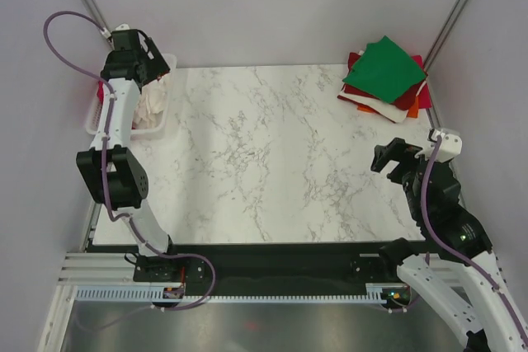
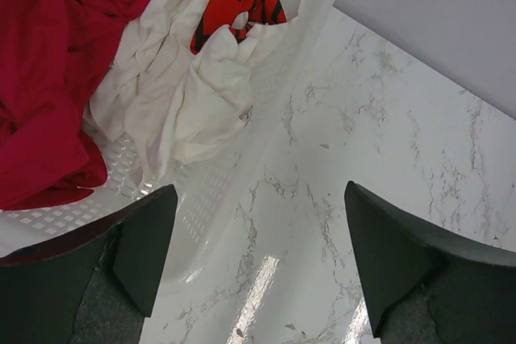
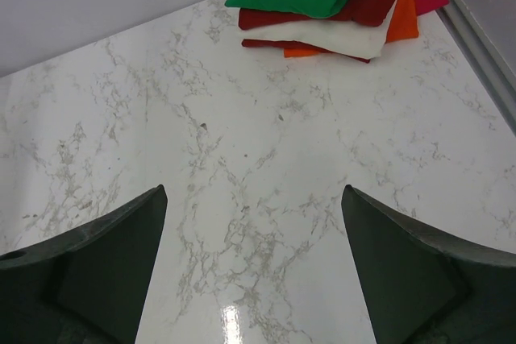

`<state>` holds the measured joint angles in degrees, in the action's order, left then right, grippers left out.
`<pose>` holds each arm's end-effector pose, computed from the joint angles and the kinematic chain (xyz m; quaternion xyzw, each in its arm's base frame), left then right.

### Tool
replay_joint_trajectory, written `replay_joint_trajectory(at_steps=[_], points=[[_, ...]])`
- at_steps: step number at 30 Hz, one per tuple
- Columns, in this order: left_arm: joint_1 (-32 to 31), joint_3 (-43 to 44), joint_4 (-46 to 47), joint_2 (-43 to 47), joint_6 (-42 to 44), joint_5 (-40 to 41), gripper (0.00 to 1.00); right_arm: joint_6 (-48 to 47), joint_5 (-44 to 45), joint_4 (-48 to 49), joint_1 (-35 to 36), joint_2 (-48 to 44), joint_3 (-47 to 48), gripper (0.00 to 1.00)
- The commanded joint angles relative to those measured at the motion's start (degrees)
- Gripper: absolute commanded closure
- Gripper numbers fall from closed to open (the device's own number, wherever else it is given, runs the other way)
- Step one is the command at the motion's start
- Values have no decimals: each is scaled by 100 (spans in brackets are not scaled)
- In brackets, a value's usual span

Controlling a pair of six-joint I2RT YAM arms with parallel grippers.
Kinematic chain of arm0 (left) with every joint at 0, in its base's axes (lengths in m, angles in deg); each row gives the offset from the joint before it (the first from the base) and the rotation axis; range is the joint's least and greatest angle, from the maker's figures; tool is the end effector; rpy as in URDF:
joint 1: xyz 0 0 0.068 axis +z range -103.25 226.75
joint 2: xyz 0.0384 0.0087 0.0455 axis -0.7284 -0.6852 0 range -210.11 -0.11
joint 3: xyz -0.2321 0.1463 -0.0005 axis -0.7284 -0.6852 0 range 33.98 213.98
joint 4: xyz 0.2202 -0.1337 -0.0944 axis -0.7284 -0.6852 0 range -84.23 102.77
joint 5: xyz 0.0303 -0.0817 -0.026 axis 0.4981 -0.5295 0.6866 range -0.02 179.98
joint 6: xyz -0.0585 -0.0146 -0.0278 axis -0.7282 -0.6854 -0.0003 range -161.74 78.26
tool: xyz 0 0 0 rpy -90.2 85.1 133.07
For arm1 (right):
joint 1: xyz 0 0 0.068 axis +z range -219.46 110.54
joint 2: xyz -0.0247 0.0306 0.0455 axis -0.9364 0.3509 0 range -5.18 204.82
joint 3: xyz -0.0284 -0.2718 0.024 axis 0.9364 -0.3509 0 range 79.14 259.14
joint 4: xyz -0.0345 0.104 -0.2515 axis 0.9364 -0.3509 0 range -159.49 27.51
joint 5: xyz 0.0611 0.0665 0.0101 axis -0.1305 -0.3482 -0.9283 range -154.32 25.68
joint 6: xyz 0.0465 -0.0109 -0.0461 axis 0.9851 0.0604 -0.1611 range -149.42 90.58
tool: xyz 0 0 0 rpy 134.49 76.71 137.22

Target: Fold and stack the t-shirts

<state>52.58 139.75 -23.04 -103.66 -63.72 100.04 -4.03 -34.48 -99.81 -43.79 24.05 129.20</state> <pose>0.4400 0.0541 0.3721 -0.2512 0.8421 0.0104 0.4770 0.1225 0.0299 0.3573 0.1522 0.7745 0.0630 0.6107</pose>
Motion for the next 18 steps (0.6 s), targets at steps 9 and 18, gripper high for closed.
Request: replay_joint_trajectory(at_steps=[9,18], points=[[736,303,408,-904,-175,-918,10,-113,-400,155,131,91,-14,2],[753,330,452,-1475,-52,-918,19,-174,-647,322,122,-190,-119,2]])
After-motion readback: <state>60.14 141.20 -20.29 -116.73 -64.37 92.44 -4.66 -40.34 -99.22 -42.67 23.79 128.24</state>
